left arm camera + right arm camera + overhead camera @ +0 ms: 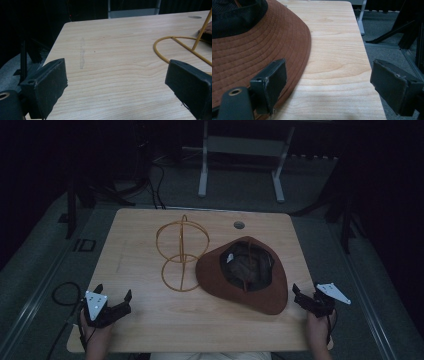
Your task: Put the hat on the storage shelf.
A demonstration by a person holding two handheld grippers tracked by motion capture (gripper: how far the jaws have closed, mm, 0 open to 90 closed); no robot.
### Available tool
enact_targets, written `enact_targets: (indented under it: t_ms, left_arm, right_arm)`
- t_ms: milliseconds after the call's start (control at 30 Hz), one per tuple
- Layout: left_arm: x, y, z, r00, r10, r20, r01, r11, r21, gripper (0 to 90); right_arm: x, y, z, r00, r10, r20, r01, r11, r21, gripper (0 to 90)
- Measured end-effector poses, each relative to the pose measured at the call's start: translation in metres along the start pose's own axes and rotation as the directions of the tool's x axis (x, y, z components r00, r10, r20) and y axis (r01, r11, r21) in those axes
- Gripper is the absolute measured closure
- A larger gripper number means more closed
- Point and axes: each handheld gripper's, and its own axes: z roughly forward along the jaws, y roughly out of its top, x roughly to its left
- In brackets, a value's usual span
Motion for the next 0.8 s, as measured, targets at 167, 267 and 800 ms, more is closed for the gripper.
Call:
enact_targets:
  t_ms: [167, 267, 800]
  left_arm:
    - [-0.001, 0.001, 0.0, 1.0, 0.004, -0.003, -0.004, 0.9997, -0.022, 4.1]
    - [-0.002, 0.001, 0.0, 1.0, 0.008, 0.001, -0.008, 0.9998, -0.018, 4.1]
    - [-0.015, 0.004, -0.003, 0.9956, 0.006, 0.094, -0.005, 0.9999, -0.016, 4.3]
  right_arm:
    - [0.001, 0.001, 0.002, 0.9997, -0.002, 0.026, 0.002, 1.0, 0.017, 13.6]
    - [0.0, 0.001, 0.002, 0.9996, 0.002, 0.029, -0.003, 1.0, 0.016, 13.5]
    - [0.016, 0.062, -0.022, 0.9771, 0.107, -0.184, -0.104, 0.994, 0.028, 13.2]
